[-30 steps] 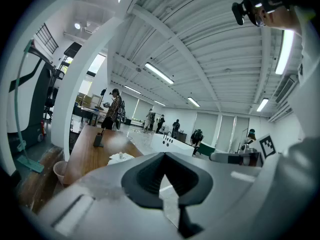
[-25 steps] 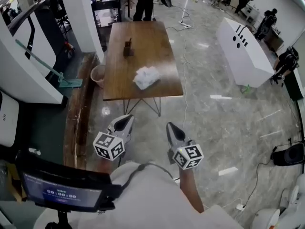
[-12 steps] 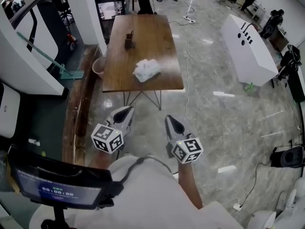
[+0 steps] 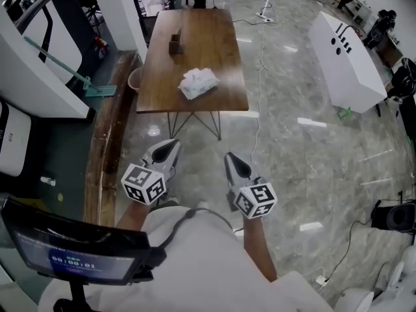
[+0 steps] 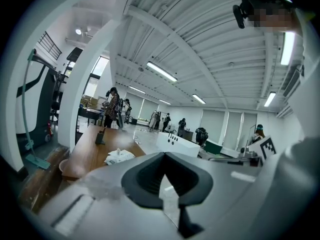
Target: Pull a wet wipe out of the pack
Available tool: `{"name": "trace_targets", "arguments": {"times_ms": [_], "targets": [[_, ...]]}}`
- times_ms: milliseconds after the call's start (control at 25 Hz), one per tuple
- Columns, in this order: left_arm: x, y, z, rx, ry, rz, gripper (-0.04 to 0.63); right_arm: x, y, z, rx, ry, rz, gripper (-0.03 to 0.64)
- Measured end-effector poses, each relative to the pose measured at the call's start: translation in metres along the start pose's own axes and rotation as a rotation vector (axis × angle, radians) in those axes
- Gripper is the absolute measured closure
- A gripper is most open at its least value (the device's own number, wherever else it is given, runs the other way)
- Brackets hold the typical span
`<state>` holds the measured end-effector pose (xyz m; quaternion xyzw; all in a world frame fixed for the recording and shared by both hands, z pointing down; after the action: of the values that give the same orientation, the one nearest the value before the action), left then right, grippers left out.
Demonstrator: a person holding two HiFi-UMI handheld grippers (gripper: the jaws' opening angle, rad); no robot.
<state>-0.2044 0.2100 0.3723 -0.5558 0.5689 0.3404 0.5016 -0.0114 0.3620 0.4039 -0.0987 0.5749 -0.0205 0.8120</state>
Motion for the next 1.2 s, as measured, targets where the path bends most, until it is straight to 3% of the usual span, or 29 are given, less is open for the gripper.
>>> {"name": "trace_targets", "arguments": {"times_ms": [480, 880, 1200], "targets": [[0.004, 0.0, 0.012, 0.101, -0.011, 0.001, 0.591, -0.01, 0.033, 0.047, -0.063, -0.102, 0.036, 0.609], [0.02, -0.022, -0.005, 0.086, -0.058, -0.009, 0.591, -0.013, 0.025, 0.059, -0.097, -0.134, 0.059, 0.609], [0.022, -0.053, -0.059, 0.048, -0.019, 0.02, 0.591, -0.001, -0.029, 0.06, -0.106, -0.098, 0.04, 0.609]]}}
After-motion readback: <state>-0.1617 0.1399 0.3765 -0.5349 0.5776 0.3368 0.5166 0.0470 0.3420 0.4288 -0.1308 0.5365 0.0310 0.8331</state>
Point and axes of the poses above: the fingertips, and each gripper's own axes: y backward along the fingers, z to its right, x out of its top, the point moved 8 cm from there along y, backward along the fingers, and after that the axes turned 10 degrees about -x, right-handed, at the moved point
